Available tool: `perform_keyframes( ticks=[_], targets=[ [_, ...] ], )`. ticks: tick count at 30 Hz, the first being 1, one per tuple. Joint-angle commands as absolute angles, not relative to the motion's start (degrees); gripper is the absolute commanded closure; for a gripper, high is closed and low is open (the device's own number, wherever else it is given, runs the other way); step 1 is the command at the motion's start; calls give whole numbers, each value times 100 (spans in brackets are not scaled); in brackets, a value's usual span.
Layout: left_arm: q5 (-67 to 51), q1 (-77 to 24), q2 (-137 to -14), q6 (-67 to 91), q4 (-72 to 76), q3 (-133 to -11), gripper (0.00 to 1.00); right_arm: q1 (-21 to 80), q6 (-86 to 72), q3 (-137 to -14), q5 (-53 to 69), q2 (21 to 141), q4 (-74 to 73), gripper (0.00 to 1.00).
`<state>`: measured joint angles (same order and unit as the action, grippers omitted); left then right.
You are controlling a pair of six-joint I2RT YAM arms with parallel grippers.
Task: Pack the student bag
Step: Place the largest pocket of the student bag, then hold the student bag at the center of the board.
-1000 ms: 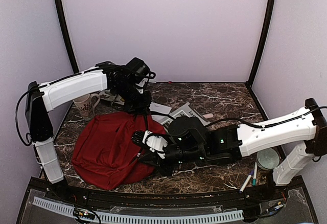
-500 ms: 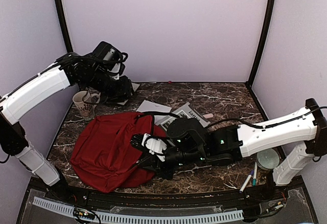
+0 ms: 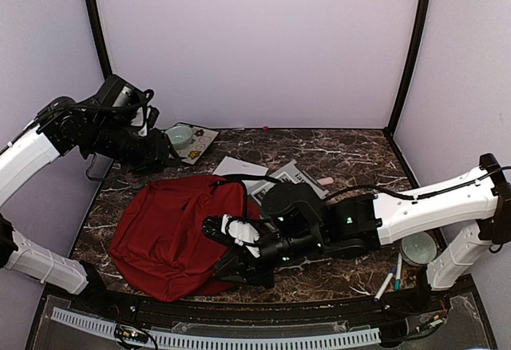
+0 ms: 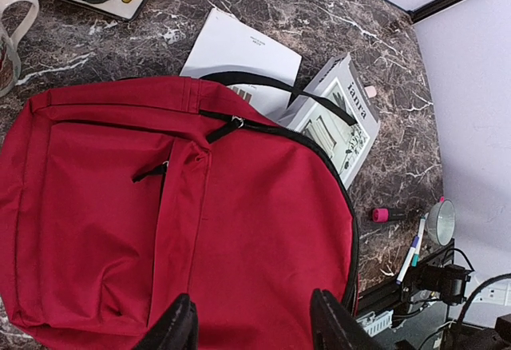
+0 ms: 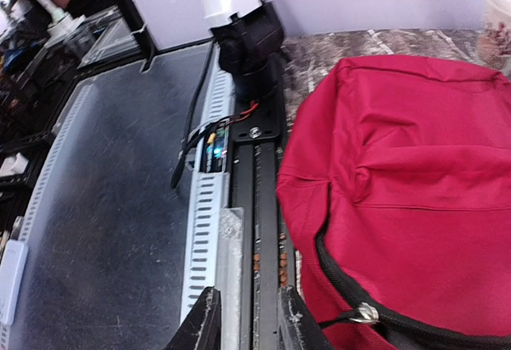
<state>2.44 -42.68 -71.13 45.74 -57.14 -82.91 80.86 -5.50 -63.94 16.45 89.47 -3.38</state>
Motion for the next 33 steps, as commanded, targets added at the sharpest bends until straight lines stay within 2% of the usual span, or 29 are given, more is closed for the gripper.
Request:
perform_keyframes(
  ticks=[1,5,9,11,13,18,24,33],
  targets=[
    [165,-4402,-6717,4716,-6163,-8234,50,8139,-874,-6407,781,8509,-41,75],
    [215,-4822,-6395,5175,-6446,-8259,52,8130,-1410,-6722,-841,8323,-604,72],
    [417,-5495,-6223,5735,-6687,-8118,53,8098,-2356,-6896,-2186,8099,-1370,44],
    [401,-5729,-6134,5957,-6727,-7998,54,8000,-3014,-7187,-2692,8068,-2075,34],
    [367,-5935,-6070,6139,-6707,-7915,55,7757,-3754,-7474,-2854,8041,-2766,29],
    [264,-6408,-6261,6499,-6772,-8054,56,7037,-4859,-7655,-2401,7911,-3923,22],
    [531,-6729,-6614,6787,-6925,-8163,56,6217,-5336,-7311,-773,7787,-3597,1],
    [875,-7135,-6811,7412,-6931,-8120,55,5717,-4497,-7648,732,8544,-3569,0]
  ],
)
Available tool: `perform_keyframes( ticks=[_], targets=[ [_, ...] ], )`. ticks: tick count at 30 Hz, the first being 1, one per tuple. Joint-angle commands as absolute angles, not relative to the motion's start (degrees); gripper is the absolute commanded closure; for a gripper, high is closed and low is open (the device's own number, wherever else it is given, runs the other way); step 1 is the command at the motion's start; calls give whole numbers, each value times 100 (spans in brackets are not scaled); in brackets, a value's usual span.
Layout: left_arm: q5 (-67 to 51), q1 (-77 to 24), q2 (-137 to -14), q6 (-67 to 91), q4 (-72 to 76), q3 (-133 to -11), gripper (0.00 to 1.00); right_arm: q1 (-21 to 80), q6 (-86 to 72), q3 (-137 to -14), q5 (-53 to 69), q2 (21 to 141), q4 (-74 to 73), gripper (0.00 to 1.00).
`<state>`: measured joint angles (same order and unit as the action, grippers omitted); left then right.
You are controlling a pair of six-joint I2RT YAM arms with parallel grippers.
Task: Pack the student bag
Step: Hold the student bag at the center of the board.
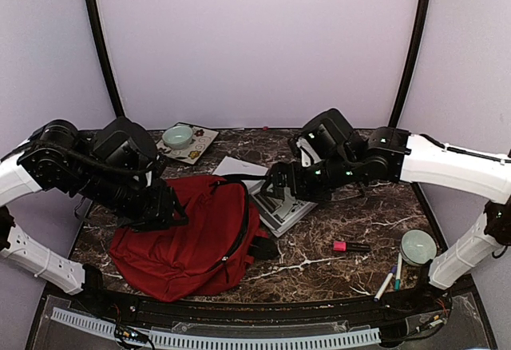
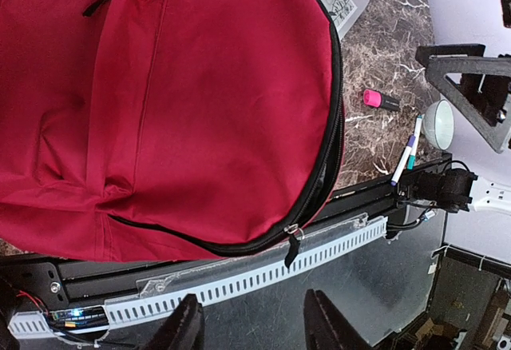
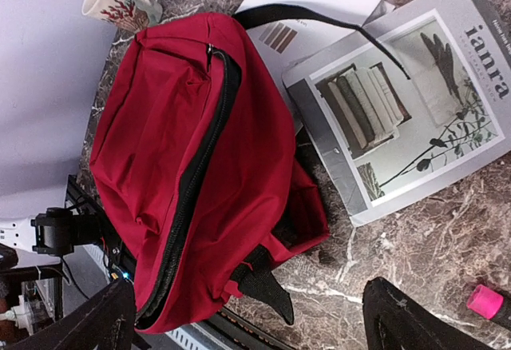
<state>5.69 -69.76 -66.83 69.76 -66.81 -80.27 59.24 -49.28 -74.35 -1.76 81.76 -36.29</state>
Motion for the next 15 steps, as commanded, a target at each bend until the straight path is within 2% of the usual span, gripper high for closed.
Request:
perform_keyframes(
  ticks=[1,9,15],
  targets=[
    [917,-7168,-6892,7457,-7017,-8181,55,5672,-4371,-7693,774,8630,-3575,0],
    [1001,-7261,-7342,7722,-7028,-8329,55,5151,-3892,-8050,1409,9309,-3762,0],
    [989,-7333,-7730,7683,-7176,-8642,55,5137,-3959,-8226,2189,9665,-3207,0]
  ],
)
